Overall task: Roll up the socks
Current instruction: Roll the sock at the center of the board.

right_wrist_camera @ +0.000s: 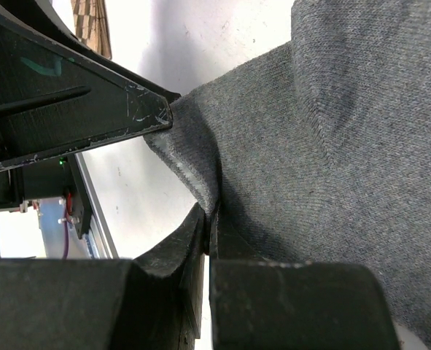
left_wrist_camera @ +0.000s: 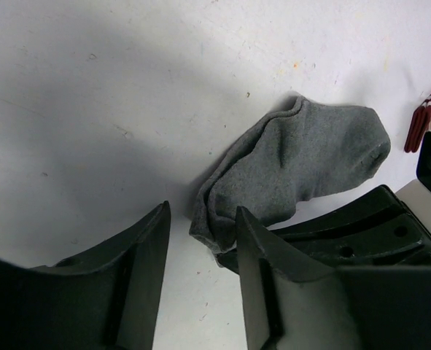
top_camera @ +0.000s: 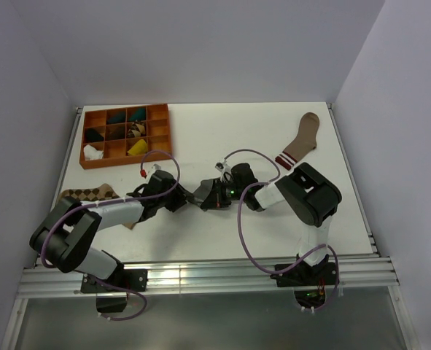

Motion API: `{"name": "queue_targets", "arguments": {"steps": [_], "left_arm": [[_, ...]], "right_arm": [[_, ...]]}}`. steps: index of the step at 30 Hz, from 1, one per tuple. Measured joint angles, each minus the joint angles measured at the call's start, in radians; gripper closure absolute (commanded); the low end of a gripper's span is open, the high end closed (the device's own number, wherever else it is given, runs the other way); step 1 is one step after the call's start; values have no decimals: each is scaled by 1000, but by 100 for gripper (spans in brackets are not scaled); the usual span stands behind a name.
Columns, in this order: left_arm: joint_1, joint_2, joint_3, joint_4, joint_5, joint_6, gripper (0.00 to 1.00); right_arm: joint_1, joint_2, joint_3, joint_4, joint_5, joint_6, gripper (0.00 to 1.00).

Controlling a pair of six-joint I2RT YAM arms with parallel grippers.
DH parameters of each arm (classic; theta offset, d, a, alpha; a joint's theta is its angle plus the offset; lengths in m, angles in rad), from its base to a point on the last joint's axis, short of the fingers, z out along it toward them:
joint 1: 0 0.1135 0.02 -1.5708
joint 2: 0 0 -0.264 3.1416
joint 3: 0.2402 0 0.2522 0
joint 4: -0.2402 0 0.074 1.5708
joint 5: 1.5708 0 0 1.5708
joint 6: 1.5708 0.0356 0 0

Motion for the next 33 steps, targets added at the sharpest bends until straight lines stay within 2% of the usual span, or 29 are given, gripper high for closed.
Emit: {"name": "queue_targets", "arguments": {"steps": [7,14,22,33], "left_arm": [[0,14,15,-5,-1,-4,62],[0,14,23,-11,-1,-4,63],[0,14,23,-24,0,-9,56],[0,5,23,-23,-2,-13,54]], "right_arm": [[0,0,5,-7,0,-3,100],[0,1,8,-12,0,-6,100],[0,1,11,-16,0,-10,100],[0,14,19,-10,-6,-13,100]]}}
